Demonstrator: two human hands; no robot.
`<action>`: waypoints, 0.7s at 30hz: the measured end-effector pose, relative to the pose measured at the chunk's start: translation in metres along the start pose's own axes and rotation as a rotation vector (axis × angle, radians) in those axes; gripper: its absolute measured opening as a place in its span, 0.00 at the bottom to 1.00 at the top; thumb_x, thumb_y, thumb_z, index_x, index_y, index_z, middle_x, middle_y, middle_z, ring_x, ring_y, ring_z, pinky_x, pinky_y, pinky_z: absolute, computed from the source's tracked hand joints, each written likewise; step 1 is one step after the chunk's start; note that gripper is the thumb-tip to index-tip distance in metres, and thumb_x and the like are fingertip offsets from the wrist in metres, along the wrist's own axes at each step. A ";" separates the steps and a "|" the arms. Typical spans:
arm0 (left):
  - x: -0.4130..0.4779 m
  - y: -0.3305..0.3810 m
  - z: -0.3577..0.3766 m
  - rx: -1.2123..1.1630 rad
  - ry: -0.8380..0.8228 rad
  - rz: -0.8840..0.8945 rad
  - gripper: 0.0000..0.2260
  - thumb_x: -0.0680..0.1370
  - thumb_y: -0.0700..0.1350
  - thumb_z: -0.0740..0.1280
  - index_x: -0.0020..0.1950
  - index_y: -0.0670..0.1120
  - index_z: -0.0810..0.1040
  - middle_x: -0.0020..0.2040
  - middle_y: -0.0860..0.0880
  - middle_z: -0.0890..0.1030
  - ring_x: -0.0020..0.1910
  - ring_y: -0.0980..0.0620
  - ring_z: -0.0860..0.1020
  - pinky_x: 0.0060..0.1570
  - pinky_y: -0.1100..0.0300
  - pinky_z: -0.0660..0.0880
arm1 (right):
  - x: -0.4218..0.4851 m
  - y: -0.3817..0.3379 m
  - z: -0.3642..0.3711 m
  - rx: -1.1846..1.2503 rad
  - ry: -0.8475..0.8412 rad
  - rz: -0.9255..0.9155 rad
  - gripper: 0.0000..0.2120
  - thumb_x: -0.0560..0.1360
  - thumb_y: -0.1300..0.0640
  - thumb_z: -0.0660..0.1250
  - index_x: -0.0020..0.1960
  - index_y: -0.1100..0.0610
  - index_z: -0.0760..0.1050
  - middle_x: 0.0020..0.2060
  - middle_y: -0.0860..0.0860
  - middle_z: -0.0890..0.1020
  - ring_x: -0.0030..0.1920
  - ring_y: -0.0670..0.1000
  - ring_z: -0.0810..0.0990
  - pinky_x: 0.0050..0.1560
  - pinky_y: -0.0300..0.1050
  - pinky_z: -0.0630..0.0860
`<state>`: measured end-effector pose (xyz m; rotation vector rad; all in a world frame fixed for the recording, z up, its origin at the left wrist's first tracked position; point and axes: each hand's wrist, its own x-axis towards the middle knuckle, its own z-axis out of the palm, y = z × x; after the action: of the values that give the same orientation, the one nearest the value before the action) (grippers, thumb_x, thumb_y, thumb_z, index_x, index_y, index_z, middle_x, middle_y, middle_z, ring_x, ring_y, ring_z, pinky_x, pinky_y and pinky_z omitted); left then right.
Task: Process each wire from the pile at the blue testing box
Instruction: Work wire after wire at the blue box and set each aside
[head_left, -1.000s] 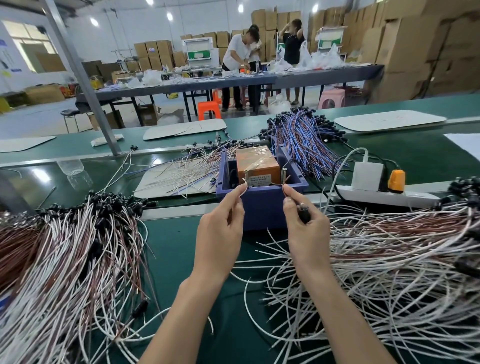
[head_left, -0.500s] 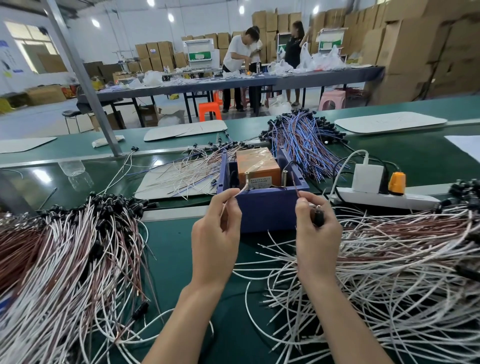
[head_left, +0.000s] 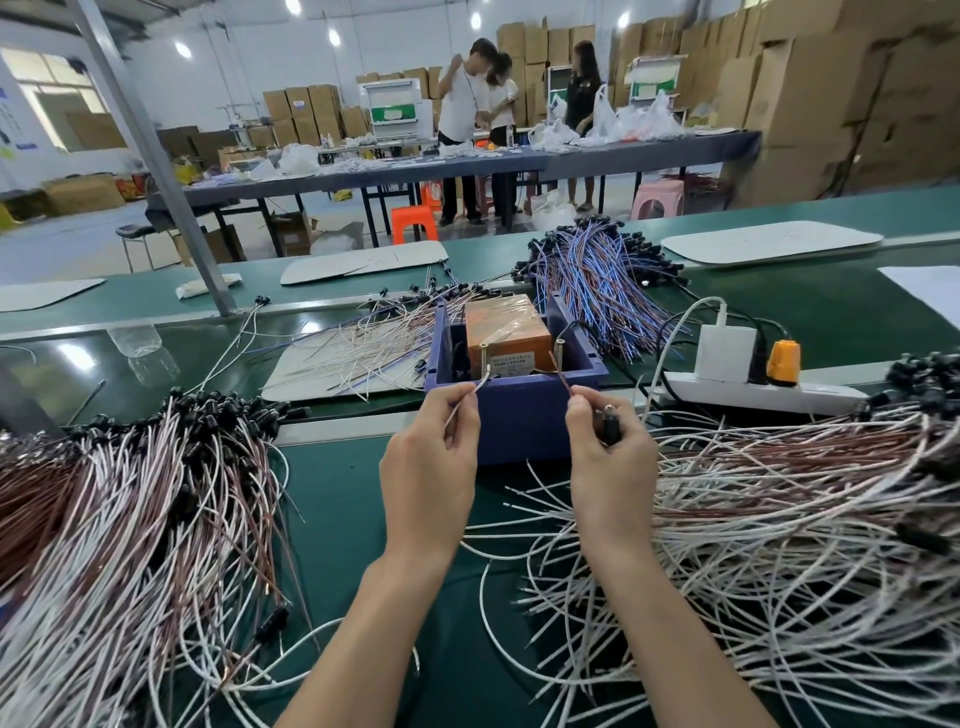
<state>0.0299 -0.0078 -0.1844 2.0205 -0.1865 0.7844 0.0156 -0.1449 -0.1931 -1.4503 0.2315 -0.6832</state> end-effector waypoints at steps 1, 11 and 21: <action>0.000 0.001 0.000 0.000 0.005 -0.004 0.06 0.83 0.49 0.65 0.55 0.52 0.81 0.38 0.55 0.83 0.35 0.54 0.79 0.38 0.49 0.78 | 0.000 0.000 0.000 0.002 0.006 0.007 0.05 0.81 0.49 0.67 0.49 0.46 0.81 0.32 0.42 0.77 0.30 0.40 0.71 0.32 0.34 0.70; 0.000 0.001 -0.002 0.014 0.080 -0.010 0.06 0.83 0.49 0.65 0.53 0.50 0.81 0.33 0.59 0.79 0.31 0.58 0.74 0.32 0.57 0.70 | 0.002 -0.003 -0.002 0.053 0.054 0.034 0.05 0.80 0.50 0.67 0.47 0.47 0.80 0.29 0.39 0.76 0.30 0.40 0.71 0.32 0.34 0.70; 0.001 0.001 -0.001 0.030 0.085 -0.029 0.06 0.83 0.50 0.65 0.54 0.51 0.81 0.37 0.57 0.83 0.33 0.54 0.77 0.36 0.52 0.76 | 0.002 -0.002 -0.001 0.061 0.050 0.010 0.05 0.81 0.52 0.68 0.47 0.46 0.80 0.32 0.41 0.76 0.29 0.39 0.71 0.31 0.31 0.69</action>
<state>0.0294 -0.0071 -0.1830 2.0089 -0.0967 0.8573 0.0155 -0.1468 -0.1908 -1.3738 0.2548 -0.7134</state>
